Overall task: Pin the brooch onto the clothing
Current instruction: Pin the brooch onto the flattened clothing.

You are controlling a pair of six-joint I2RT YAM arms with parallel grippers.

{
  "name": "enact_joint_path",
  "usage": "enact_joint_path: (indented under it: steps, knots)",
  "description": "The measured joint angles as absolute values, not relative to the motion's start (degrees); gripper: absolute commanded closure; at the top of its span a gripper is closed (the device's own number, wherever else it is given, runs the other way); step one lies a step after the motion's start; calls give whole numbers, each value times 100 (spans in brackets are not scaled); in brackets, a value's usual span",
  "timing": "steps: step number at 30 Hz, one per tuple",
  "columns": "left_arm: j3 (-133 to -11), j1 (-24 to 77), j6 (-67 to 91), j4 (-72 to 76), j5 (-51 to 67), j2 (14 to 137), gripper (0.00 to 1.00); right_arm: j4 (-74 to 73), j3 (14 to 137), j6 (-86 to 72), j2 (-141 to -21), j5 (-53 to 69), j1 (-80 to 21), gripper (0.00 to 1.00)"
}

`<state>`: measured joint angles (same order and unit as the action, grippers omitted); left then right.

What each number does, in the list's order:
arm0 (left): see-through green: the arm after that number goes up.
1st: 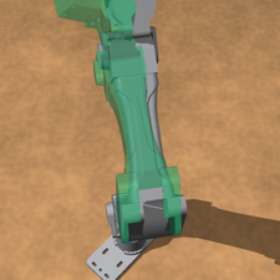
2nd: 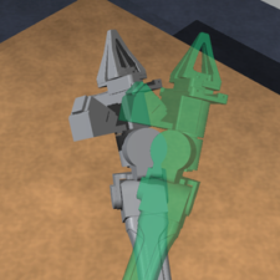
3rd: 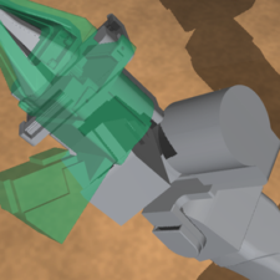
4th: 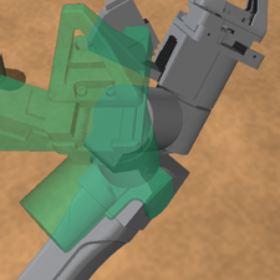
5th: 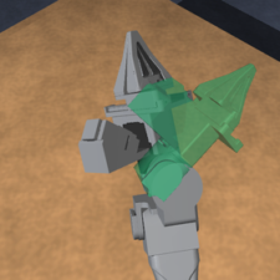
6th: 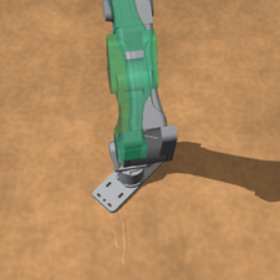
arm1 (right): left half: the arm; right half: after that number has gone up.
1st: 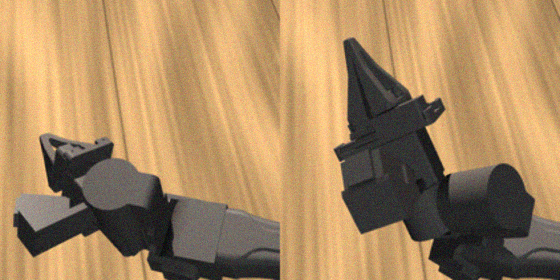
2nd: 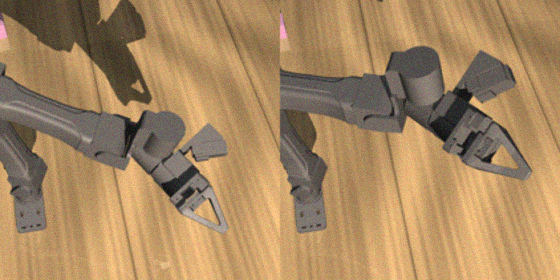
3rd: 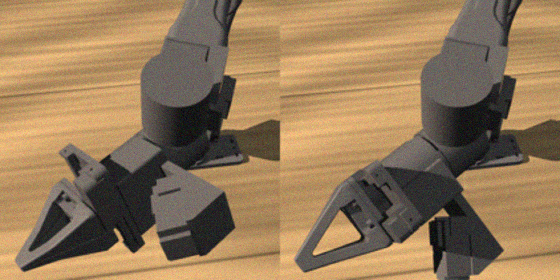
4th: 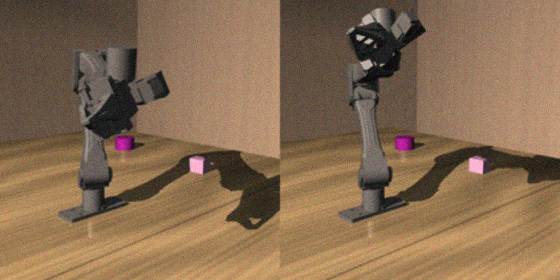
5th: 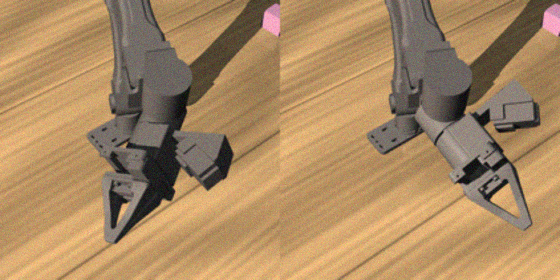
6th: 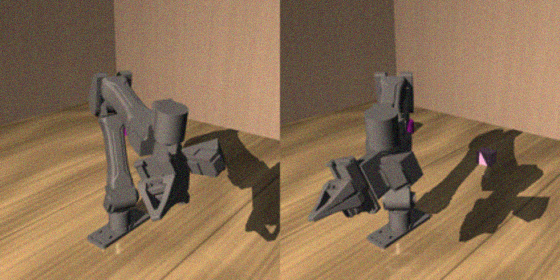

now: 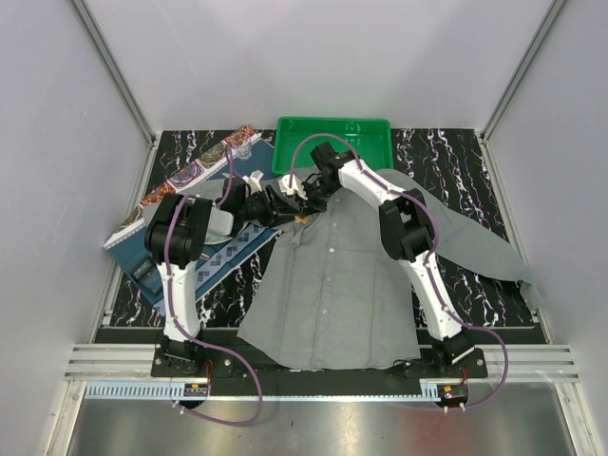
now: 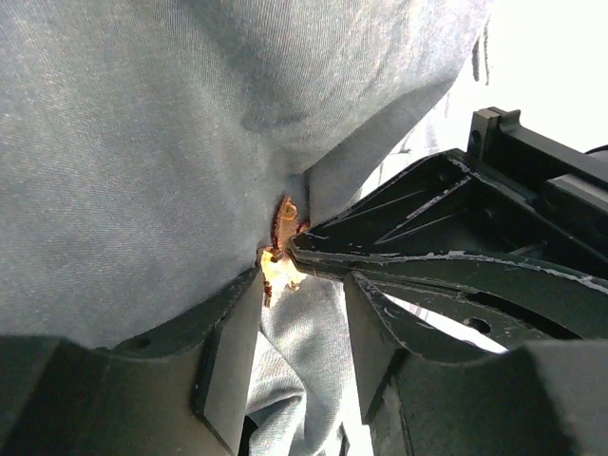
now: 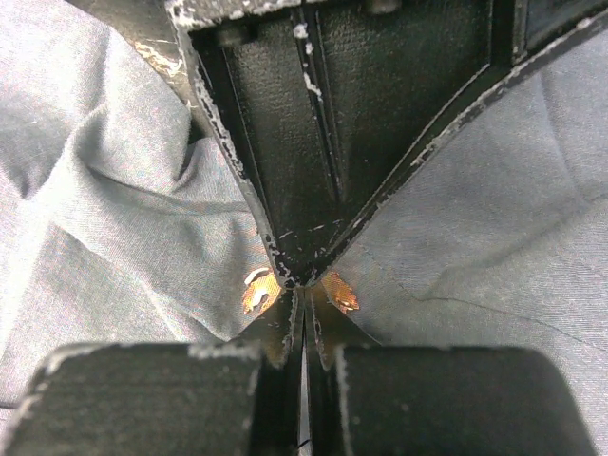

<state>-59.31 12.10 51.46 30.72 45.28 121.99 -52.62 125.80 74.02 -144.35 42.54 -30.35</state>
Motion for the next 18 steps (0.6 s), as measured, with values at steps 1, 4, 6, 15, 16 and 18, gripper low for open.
enact_joint_path:
  steps: [1,4,6,15,16,18]
  knots:
    - [-5870,1210,5234,3225,4536,12208,52,-5264,12582,7402,-14440,4250,-3039,100]
    - [-5754,1197,5457,3612,4582,12265,52,-5286,12604,7404,-14444,4250,-3039,100]
    - [-5728,1194,5553,3721,4598,12293,54,-5297,12619,7402,-14451,4250,-3039,100]
    - [-5975,1236,5264,3083,4517,12285,63,-5404,12761,7404,-14529,4244,-3044,100]
    - [-6018,1247,5207,2963,4477,12269,64,-5419,12772,7406,-14536,4237,-3044,100]
    - [-6123,1269,5063,2624,4370,12239,67,-5437,12790,7406,-14540,4224,-3044,100]
